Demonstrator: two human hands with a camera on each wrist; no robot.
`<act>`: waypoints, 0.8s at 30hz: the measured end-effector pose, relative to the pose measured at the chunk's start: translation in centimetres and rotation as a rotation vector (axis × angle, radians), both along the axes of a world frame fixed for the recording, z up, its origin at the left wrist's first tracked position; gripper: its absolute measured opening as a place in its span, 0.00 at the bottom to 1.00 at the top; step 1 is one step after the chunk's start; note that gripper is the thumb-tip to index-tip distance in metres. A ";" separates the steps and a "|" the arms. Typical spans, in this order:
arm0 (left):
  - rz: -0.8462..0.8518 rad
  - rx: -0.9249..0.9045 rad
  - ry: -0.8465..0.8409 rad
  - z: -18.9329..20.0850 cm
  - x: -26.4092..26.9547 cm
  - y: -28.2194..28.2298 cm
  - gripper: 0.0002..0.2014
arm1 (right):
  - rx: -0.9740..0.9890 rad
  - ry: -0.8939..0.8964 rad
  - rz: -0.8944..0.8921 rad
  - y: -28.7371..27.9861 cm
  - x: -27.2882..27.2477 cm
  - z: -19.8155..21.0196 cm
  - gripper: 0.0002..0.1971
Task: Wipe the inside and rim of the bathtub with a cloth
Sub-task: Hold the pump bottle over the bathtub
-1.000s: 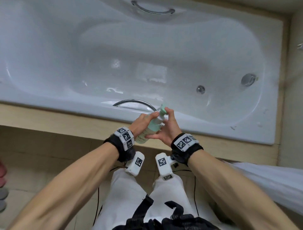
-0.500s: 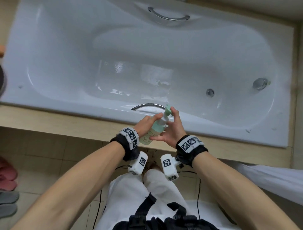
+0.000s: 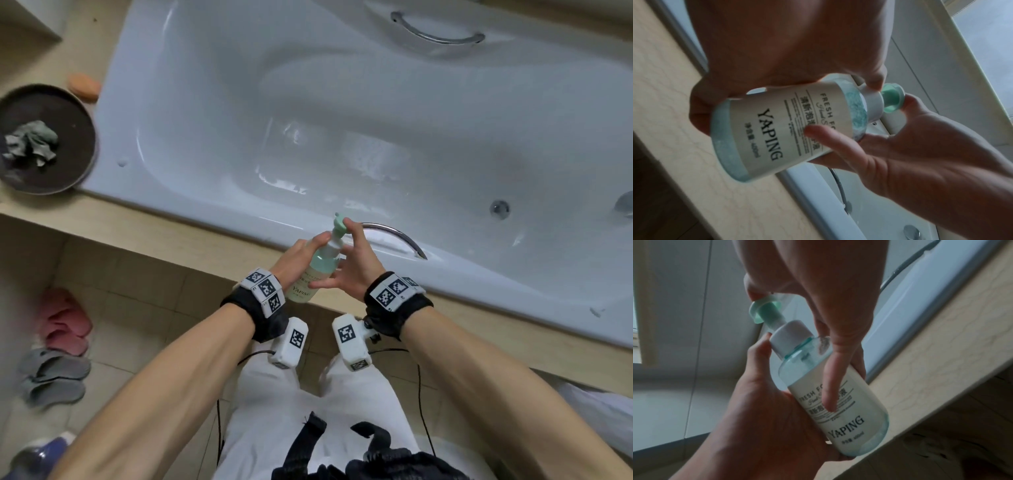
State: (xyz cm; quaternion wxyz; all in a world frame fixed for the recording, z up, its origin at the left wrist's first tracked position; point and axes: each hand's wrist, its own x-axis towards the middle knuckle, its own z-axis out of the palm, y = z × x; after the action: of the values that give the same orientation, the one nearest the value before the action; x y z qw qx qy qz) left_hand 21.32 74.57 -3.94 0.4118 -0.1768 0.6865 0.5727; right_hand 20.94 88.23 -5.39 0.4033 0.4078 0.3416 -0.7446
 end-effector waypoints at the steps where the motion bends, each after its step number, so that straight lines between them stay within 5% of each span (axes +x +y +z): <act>1: -0.010 -0.009 0.002 -0.4 -0.1 -0.9 0.30 | 0.005 -0.009 -0.005 -1.0 0.0 -0.3 0.36; 15: -0.239 0.035 -0.043 -1.8 -4.1 -12.1 0.37 | 0.019 -0.050 -0.113 -11.2 -1.3 -0.3 0.41; 24: -0.104 -0.040 -0.017 1.2 -5.5 -15.2 0.29 | -0.027 -0.043 0.023 -14.2 -4.5 1.4 0.44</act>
State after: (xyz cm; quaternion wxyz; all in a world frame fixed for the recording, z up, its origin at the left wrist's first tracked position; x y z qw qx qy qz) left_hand 15.82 59.37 -2.71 0.4433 -0.1542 0.7025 0.5350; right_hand 16.44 74.00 -4.03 0.4245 0.4145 0.3271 -0.7355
